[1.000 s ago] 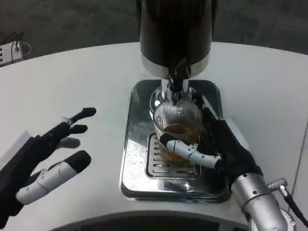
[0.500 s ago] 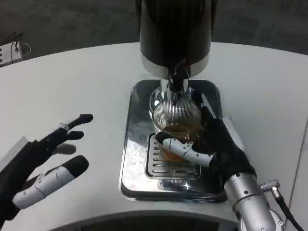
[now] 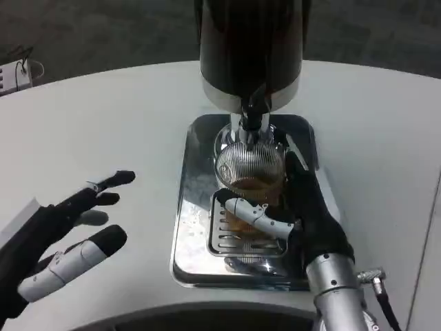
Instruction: Grasp the cup under the faucet to collect the drink, then remove the cup.
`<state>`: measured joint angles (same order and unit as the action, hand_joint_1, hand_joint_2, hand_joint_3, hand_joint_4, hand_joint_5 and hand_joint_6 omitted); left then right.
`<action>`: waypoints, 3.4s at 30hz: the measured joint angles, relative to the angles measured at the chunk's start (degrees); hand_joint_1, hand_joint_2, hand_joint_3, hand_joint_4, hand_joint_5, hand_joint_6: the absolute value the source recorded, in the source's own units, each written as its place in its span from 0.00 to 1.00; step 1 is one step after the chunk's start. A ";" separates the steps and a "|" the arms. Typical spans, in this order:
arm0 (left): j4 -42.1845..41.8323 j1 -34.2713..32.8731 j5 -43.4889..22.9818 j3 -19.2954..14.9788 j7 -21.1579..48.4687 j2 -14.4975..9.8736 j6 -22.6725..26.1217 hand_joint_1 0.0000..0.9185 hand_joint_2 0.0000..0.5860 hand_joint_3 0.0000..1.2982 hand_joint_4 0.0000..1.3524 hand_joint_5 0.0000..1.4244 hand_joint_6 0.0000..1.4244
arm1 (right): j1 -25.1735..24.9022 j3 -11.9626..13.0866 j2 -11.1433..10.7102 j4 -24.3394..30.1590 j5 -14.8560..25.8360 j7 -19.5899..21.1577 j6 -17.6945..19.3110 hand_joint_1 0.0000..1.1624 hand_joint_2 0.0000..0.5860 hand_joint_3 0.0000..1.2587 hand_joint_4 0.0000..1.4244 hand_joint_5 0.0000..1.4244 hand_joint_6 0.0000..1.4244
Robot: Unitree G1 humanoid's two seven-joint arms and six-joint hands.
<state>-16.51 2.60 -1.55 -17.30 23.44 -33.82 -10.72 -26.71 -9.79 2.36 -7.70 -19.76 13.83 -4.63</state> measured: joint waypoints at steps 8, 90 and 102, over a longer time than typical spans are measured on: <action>0.00 0.27 -0.18 -1.15 0.05 -0.39 0.07 0.00 0.07 0.15 0.08 0.11 0.17 | -0.30 -1.42 2.57 -2.83 -2.89 6.05 1.73 0.83 0.38 0.31 0.38 0.47 0.33; -12.11 0.18 18.07 10.66 0.51 -1.15 -5.69 0.00 0.11 0.02 0.00 0.00 0.05 | 34.62 11.60 -18.03 60.38 11.84 -29.50 -8.75 0.87 0.34 0.85 0.94 1.00 1.00; -19.73 3.77 23.78 10.49 3.40 -2.42 -2.49 0.00 0.10 0.00 0.00 0.00 0.00 | 35.85 13.05 -19.36 62.15 13.09 -30.31 -9.87 0.87 0.34 0.85 0.93 1.00 1.00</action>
<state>-36.25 6.37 22.23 -6.81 26.84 -36.24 -13.20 9.13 3.26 -17.00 54.45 -6.67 -16.49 -14.50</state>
